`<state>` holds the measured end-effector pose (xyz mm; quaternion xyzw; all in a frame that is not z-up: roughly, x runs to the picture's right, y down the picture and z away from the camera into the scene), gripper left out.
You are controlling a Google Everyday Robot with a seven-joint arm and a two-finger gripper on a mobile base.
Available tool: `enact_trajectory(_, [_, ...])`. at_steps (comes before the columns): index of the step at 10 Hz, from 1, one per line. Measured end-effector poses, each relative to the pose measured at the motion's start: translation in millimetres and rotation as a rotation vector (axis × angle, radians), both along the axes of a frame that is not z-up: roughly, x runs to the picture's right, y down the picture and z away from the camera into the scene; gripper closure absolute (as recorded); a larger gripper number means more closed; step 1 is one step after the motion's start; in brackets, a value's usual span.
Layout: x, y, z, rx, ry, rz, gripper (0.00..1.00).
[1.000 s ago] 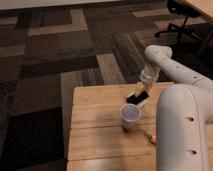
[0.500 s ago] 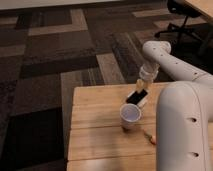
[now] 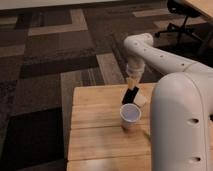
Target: Place the eraser in the ceramic cup
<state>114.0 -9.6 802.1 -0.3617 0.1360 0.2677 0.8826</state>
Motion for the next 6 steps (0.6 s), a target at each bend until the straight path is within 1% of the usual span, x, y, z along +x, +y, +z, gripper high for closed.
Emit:
enact_trajectory(1, [-12,-4,-6.0,0.008,-0.024,-0.026,1.00])
enact_trajectory(2, [-23,-12,-13.0,0.028,-0.038,-0.056,1.00])
enact_trajectory(3, [-25,-22,-18.5,0.058,-0.034,-0.075,1.00])
enact_trajectory(6, [-27,-44,-40.9,0.142,-0.017,-0.098,1.00])
